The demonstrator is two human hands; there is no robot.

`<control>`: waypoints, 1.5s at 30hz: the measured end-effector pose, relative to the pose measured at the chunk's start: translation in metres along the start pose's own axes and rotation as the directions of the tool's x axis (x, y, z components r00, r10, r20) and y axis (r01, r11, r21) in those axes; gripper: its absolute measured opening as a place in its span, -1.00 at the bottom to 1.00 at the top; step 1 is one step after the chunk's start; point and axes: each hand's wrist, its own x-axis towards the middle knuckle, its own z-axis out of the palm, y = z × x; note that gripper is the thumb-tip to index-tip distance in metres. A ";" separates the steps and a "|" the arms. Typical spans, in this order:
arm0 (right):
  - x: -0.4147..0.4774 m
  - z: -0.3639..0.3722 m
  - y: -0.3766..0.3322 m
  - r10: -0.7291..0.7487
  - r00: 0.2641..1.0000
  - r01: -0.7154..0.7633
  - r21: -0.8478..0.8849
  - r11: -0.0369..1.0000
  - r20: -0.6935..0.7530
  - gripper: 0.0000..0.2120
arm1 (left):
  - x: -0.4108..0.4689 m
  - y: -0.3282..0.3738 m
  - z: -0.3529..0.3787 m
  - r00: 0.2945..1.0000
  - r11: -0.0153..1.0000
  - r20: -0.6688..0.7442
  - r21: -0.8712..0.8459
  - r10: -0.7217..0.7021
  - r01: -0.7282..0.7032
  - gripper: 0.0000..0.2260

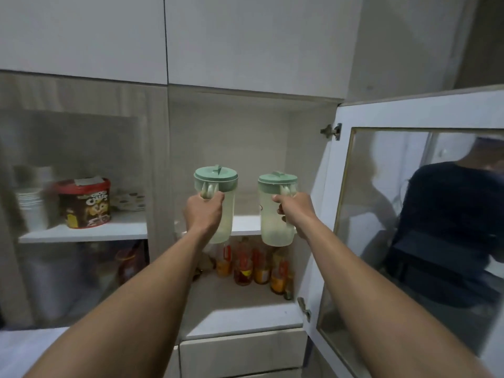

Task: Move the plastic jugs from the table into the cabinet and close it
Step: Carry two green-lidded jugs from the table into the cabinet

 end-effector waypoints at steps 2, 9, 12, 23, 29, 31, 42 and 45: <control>0.024 -0.001 0.002 0.000 0.999 0.000 0.011 1.000 -0.032 -0.84 | 0.020 0.001 0.017 1.000 1.000 0.019 -0.006 0.016 -0.015 -0.83; 0.120 0.010 -0.001 -0.023 0.992 0.030 0.052 0.998 -0.126 -0.90 | 0.115 -0.004 0.076 0.994 0.998 0.091 0.015 0.052 -0.054 -0.78; 0.157 0.017 0.006 -0.021 0.986 0.032 0.061 0.998 -0.163 -0.90 | 0.153 -0.014 0.102 0.993 0.998 0.107 0.025 0.050 -0.053 -0.72; 0.340 0.056 0.071 0.022 0.968 -0.002 0.077 0.997 -0.250 -0.75 | 0.287 -0.091 0.219 0.998 0.996 0.063 0.082 0.031 -0.036 -0.68; 0.449 0.076 0.123 0.011 0.978 -0.008 0.014 1.000 -0.206 -0.87 | 0.359 -0.148 0.293 0.999 0.982 0.047 0.187 0.001 -0.010 -0.67; 0.485 0.081 0.138 0.015 0.976 -0.016 -0.001 1.000 -0.218 -0.82 | 0.381 -0.165 0.317 1.000 0.980 0.025 0.198 -0.013 0.008 -0.65; 0.601 0.098 0.197 0.057 0.971 -0.052 0.028 0.998 -0.232 -0.88 | 0.440 -0.226 0.401 0.997 0.984 0.062 0.176 -0.036 0.025 -0.68; 0.618 0.098 0.206 0.060 0.970 -0.051 0.045 0.998 -0.234 -0.89 | 0.451 -0.232 0.412 0.996 0.982 0.073 0.184 -0.050 0.036 -0.68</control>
